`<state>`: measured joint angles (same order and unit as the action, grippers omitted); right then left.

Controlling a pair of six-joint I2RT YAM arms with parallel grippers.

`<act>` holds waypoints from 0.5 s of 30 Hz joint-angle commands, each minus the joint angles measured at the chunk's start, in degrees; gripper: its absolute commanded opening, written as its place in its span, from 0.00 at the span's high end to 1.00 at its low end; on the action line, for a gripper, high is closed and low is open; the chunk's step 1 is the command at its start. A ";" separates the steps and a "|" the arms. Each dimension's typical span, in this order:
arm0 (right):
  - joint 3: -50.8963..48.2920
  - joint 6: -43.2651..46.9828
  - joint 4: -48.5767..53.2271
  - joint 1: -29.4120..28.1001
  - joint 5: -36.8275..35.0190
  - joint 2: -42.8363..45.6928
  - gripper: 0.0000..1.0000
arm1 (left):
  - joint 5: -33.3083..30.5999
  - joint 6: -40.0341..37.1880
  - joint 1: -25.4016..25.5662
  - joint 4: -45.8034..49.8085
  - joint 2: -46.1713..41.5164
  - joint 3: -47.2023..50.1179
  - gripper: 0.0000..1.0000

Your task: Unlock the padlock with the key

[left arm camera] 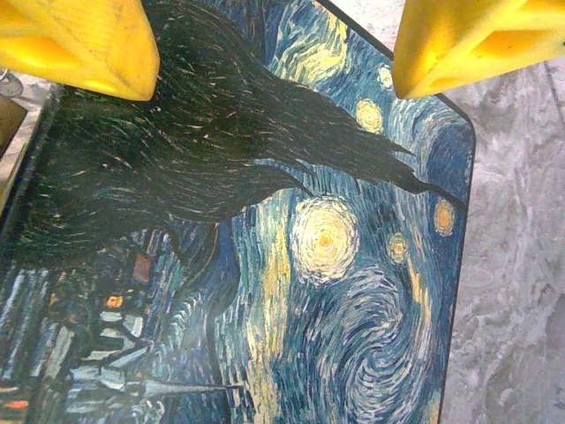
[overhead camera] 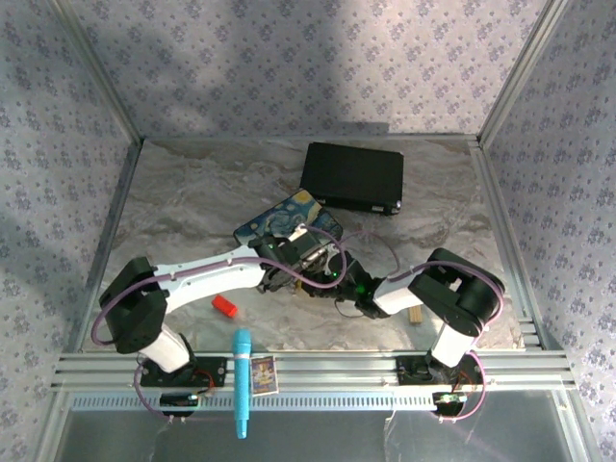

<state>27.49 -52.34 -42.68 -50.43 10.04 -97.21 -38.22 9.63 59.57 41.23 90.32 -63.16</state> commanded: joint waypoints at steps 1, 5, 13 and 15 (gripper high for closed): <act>-0.63 -1.30 -1.75 1.12 2.41 -0.72 1.00 | 1.70 -1.32 -0.42 1.93 4.56 3.64 0.28; -0.59 -1.10 -1.61 3.27 3.64 0.07 1.00 | 3.82 -2.47 -0.20 1.31 4.41 5.47 0.30; -0.83 -0.21 -0.46 7.24 5.32 3.12 1.00 | 4.00 -3.17 0.02 2.18 5.34 6.28 0.30; -1.22 -0.32 -0.87 8.36 6.09 3.58 1.00 | 3.84 -3.30 0.18 2.32 5.63 6.28 0.30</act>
<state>27.07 -52.73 -43.11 -43.38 15.29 -95.35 -38.72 7.92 60.14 39.00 90.37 -61.39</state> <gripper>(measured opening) 0.094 0.701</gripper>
